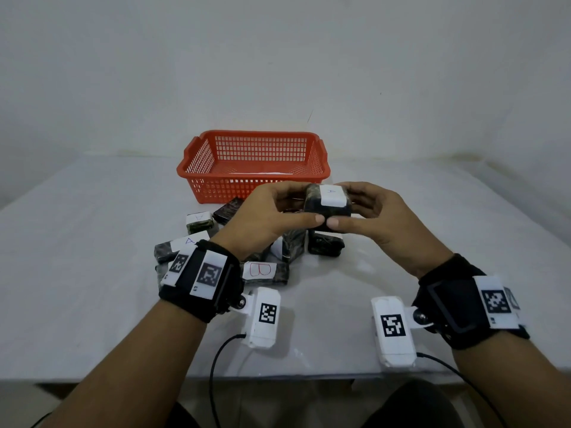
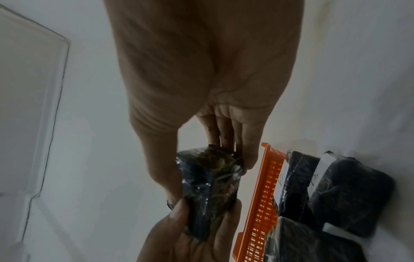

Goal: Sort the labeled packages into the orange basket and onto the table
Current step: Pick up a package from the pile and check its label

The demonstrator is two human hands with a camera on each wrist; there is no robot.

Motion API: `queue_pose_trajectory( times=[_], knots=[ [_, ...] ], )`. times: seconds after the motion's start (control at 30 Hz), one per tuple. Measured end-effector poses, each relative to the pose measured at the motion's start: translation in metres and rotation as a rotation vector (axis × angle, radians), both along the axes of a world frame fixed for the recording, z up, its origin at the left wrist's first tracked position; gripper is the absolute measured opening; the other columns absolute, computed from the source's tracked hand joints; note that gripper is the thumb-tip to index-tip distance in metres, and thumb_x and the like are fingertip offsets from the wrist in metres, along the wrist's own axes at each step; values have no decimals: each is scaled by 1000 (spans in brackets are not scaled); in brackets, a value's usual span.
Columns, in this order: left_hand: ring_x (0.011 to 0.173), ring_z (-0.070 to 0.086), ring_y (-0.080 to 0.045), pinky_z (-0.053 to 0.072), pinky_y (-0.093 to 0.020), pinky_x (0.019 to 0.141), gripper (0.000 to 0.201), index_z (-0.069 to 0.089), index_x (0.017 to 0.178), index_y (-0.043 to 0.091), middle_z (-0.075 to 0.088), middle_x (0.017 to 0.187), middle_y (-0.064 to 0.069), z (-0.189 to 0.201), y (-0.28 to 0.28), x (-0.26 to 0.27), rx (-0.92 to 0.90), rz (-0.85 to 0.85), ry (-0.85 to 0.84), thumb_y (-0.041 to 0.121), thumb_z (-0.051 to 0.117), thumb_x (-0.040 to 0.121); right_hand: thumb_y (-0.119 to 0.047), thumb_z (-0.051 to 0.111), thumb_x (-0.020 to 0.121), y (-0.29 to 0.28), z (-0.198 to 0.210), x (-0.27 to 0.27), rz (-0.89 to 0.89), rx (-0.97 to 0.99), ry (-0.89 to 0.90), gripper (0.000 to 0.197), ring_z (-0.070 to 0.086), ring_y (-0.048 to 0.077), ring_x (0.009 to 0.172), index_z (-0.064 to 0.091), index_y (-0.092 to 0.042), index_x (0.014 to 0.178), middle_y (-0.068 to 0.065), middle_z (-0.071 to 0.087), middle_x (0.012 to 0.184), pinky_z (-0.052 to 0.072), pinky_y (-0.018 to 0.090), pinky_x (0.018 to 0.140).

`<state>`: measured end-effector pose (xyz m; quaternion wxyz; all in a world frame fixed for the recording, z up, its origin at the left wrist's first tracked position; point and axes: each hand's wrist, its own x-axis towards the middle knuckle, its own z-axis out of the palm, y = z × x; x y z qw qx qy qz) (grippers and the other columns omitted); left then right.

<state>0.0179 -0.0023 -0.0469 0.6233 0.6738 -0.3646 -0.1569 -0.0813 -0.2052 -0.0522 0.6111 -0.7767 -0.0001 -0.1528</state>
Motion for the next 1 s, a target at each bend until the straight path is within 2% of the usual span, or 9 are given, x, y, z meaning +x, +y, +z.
queue_pose_trajectory(
  times=[0.13, 0.27, 0.37, 0.5, 0.57, 0.67, 0.8, 0.9, 1.0],
  knots=[
    [119, 69, -10, 54, -28, 103, 52, 65, 134, 12, 74, 127, 1, -1, 0, 0, 14, -24, 16, 6, 81, 85, -15, 85, 80, -1, -1, -1, -25, 1, -15, 55, 73, 16, 115, 66, -10, 131, 3, 77, 123, 57, 34, 102],
    [117, 71, -12, 56, -29, 101, 48, 67, 130, 8, 75, 124, -2, -3, -1, 0, -17, 14, -9, 4, 82, 84, -13, 87, 80, 0, -3, -2, -6, 34, -8, 58, 71, 15, 119, 65, -12, 134, 3, 74, 127, 57, 33, 100],
    [118, 70, -15, 57, -33, 101, 52, 66, 128, 6, 74, 124, -5, -5, -3, 0, -27, 36, -31, -1, 84, 80, -25, 80, 86, 2, -3, -1, 21, 187, 41, 52, 72, 24, 119, 65, -10, 134, 9, 73, 129, 59, 38, 98],
    [124, 66, -19, 56, -40, 103, 61, 61, 131, 5, 69, 130, -9, -7, -2, 1, -14, -14, -16, -10, 83, 76, -10, 69, 97, 4, -4, 0, 23, 298, 118, 36, 74, 41, 110, 64, -2, 132, 19, 77, 118, 61, 49, 95],
    [120, 69, -15, 59, -32, 96, 62, 59, 134, 8, 68, 132, -7, -5, -2, -1, 11, -44, 16, -8, 82, 79, -3, 72, 93, 5, -4, -1, -1, 289, 103, 38, 75, 38, 108, 64, -4, 130, 17, 77, 115, 62, 45, 90],
    [108, 72, -5, 57, -18, 85, 48, 61, 136, 11, 72, 125, -1, -2, -4, -6, 22, 0, 26, 11, 76, 90, -1, 80, 86, 5, -6, -3, -9, 192, 54, 48, 76, 32, 108, 66, -14, 130, 12, 76, 120, 61, 44, 93],
    [112, 72, -13, 58, -30, 98, 45, 67, 130, 12, 76, 120, 0, -5, -4, -2, 8, 65, -53, 14, 81, 87, -10, 82, 84, 7, -8, -2, -24, 220, 58, 53, 76, 31, 108, 62, -21, 132, 11, 74, 123, 60, 44, 96],
    [112, 72, -14, 57, -30, 100, 51, 67, 127, 10, 75, 119, -3, -7, -5, -4, -35, 73, -75, 4, 86, 80, -27, 71, 95, 10, -4, -1, -29, 271, 111, 28, 76, 27, 104, 68, -16, 121, 7, 76, 115, 59, 44, 98],
    [114, 71, -17, 57, -32, 100, 57, 65, 128, 9, 73, 122, -5, -10, -5, -5, -25, 38, -74, -2, 86, 77, -20, 65, 101, 9, -5, 0, -38, 320, 131, 19, 77, 27, 93, 70, -8, 115, 8, 78, 103, 60, 42, 91]
  ],
)
